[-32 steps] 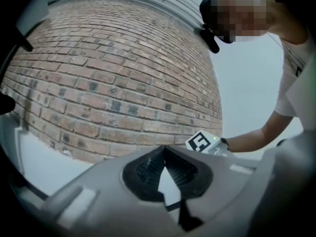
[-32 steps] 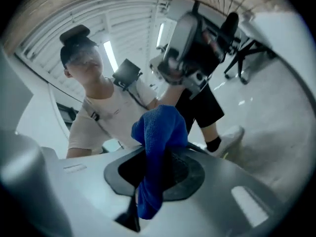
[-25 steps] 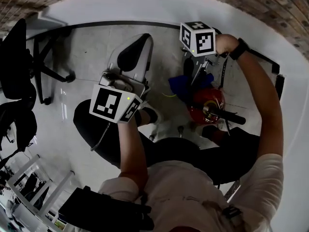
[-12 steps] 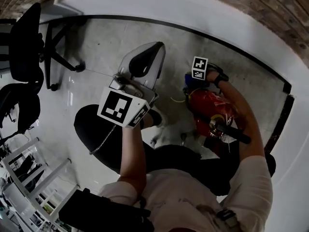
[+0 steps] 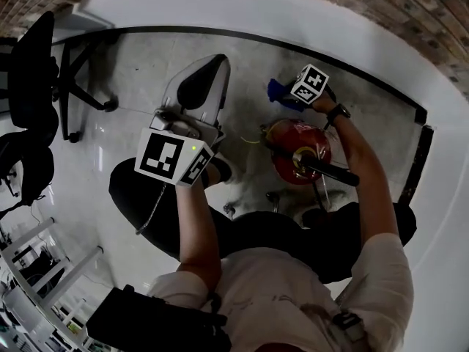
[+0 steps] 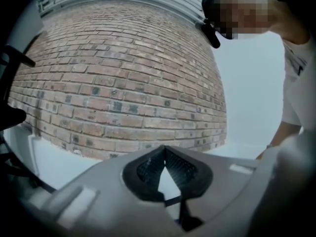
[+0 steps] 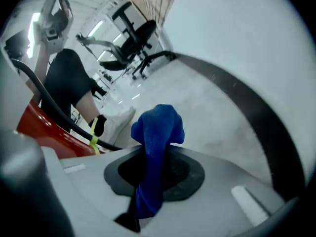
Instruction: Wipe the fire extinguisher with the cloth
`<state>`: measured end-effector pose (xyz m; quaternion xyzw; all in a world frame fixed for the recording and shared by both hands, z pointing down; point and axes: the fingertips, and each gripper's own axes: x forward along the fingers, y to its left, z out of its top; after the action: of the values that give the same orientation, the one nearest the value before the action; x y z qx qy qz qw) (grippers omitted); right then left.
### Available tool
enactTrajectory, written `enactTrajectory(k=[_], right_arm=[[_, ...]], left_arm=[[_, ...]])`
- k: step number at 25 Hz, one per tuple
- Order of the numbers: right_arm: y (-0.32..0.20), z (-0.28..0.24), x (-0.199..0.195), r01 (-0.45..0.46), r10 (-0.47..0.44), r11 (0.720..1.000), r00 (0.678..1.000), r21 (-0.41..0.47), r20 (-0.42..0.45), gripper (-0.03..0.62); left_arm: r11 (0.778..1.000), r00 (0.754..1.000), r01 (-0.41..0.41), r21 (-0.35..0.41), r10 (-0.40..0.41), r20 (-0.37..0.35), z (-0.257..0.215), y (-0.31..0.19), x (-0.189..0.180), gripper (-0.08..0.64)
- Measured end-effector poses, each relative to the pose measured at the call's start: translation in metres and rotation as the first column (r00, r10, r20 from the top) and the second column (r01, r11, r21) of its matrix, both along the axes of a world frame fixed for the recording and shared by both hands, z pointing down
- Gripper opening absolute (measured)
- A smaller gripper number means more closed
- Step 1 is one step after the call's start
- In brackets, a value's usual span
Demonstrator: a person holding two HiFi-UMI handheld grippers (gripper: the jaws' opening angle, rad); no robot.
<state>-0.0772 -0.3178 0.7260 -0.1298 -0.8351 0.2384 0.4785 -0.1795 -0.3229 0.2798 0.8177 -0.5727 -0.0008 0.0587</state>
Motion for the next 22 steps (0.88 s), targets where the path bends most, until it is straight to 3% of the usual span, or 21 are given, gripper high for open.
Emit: enactTrajectory(k=[4, 8, 10, 12, 14, 16, 18, 22], right_arm=[[-0.06, -0.077, 0.023, -0.221, 0.2, 0.967, 0.967, 0.125, 0.16, 0.064], [-0.091, -0.153, 0.058, -0.412, 0.352, 0.889, 0.893, 0.197, 0.28, 0.072], [-0.098, -0.197, 0.081, -0.529, 0.428, 0.816, 0.824, 0.233, 0.372, 0.072], [-0.1, -0.243, 0.107, -0.637, 0.466, 0.721, 0.738, 0.274, 0.489, 0.074], [-0.095, -0.288, 0.136, -0.714, 0.462, 0.623, 0.666, 0.32, 0.586, 0.074], [-0.078, -0.331, 0.165, -0.765, 0.437, 0.532, 0.615, 0.362, 0.657, 0.074], [-0.053, -0.373, 0.187, -0.807, 0.421, 0.469, 0.561, 0.358, 0.713, 0.074], [0.016, -0.451, 0.205, -0.885, 0.385, 0.372, 0.422, 0.281, 0.821, 0.074]], left_arm=[[0.999, 1.0, -0.013, 0.048, 0.013, 0.001, -0.026, 0.018, 0.018, 0.003], [0.996, 1.0, -0.029, 0.088, 0.028, 0.006, -0.048, 0.043, 0.028, 0.003], [0.994, 0.999, -0.039, 0.099, 0.038, 0.008, -0.055, 0.059, 0.034, 0.003], [0.993, 0.999, -0.044, 0.111, 0.043, 0.009, -0.062, 0.076, 0.04, 0.002], [0.991, 0.999, -0.047, 0.127, 0.047, 0.006, -0.07, 0.096, 0.045, 0.003], [0.988, 0.999, -0.052, 0.143, 0.053, 0.002, -0.078, 0.117, 0.052, 0.003], [0.986, 0.999, -0.051, 0.16, 0.051, 0.004, -0.087, 0.138, 0.057, 0.003], [0.984, 0.999, -0.047, 0.173, 0.048, -0.001, -0.101, 0.185, 0.068, 0.003]])
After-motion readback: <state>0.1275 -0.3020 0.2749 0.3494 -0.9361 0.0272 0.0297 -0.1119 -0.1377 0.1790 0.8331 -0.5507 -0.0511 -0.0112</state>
